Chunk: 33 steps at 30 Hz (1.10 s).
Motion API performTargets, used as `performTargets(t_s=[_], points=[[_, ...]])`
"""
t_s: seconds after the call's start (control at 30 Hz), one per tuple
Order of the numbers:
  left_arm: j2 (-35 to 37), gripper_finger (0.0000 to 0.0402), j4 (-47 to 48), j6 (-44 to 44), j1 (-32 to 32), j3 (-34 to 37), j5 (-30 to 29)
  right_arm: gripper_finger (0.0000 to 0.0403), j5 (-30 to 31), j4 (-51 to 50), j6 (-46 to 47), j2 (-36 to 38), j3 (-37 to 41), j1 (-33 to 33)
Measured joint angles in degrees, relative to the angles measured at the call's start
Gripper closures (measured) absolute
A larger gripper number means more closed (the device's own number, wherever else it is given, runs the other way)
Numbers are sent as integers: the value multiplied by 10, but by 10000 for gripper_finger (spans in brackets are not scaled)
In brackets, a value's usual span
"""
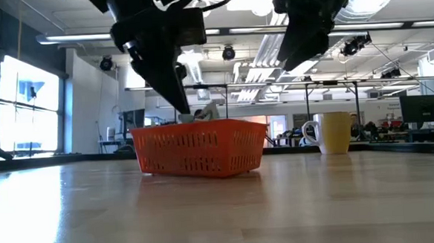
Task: Pick and place Stevia / Truvia into bins
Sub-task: Put the left stevia packet into the orange bin, then put the stevia packet into the orange bin
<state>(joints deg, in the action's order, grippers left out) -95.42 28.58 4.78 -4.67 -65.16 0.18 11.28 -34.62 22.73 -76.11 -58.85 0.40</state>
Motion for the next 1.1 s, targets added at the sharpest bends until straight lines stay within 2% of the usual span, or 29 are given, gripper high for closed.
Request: performTargets(t_s=[0.1,0.17,0.3,0.4,0.5,0.63,0.73,0.9,1.1], points=[[1,165,60,0,1,-22,-11,128,-46,29,-81,-31,4,1],[13,124,114,13,2,-39,-14,128,-61,54,-134,-64,7,1],[39,87,178,30,1,-42,-41,128,-56,111,-193,-143,7,-13],[71,88,225,44,1,-42,-41,129,-61,157,-227,-188,7,-27],[112,104,254,46,2,-40,-41,140,-94,175,-260,-226,3,-47],[169,127,255,64,2,-26,-40,171,-143,175,-290,-268,-20,-68],[196,137,255,65,2,-10,-41,199,-157,179,-321,-297,-47,-73],[212,144,266,63,27,21,-45,233,-162,166,-358,-348,-92,-75],[220,147,290,44,82,51,-48,249,-161,141,-362,-386,-107,-75]])
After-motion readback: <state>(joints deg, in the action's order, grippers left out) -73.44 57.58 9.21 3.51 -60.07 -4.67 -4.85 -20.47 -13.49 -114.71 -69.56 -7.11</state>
